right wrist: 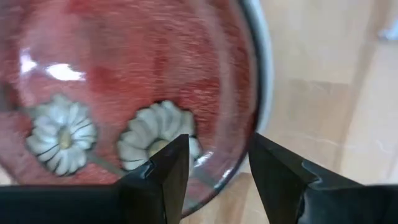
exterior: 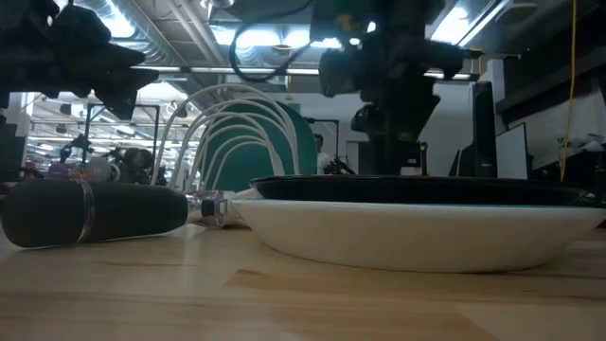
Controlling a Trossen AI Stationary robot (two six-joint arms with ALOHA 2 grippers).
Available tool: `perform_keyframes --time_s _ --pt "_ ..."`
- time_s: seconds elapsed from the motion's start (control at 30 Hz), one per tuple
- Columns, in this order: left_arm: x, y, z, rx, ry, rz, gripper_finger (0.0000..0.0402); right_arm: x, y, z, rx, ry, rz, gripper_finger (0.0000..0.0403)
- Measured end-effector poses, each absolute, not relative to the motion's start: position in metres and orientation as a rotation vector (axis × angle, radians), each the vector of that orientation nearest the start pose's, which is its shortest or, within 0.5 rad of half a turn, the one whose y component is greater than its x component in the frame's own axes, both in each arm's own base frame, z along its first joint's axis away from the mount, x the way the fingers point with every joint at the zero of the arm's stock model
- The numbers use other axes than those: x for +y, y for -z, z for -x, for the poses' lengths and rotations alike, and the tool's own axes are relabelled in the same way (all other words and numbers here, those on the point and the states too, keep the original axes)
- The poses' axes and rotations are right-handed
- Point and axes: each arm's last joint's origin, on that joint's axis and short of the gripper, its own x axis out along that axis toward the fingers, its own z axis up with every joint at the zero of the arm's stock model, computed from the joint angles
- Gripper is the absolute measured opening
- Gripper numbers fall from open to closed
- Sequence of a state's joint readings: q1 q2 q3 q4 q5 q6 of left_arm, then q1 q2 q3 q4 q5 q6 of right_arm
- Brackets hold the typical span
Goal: Sort dishes
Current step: Put the red plate into the white dish rack
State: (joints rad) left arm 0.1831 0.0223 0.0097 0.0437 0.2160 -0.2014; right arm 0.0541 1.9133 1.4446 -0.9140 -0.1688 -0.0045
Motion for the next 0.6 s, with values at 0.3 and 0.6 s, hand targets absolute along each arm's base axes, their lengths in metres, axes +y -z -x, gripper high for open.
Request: perform_keyframes --time_s 0.3,0.6 --pt "-0.004 -0.171 -0.098 -0.043 0.194 0.009 0.0143 0.009 -0.201 -0.375 1.349 -0.136 -0.173 0.0169" --pt "-0.011 -0.182 -0.101 -0.118 0.200 -0.118 0.0142 0.014 -0.201 -0.376 1.340 -0.188 -0.199 0.0169"
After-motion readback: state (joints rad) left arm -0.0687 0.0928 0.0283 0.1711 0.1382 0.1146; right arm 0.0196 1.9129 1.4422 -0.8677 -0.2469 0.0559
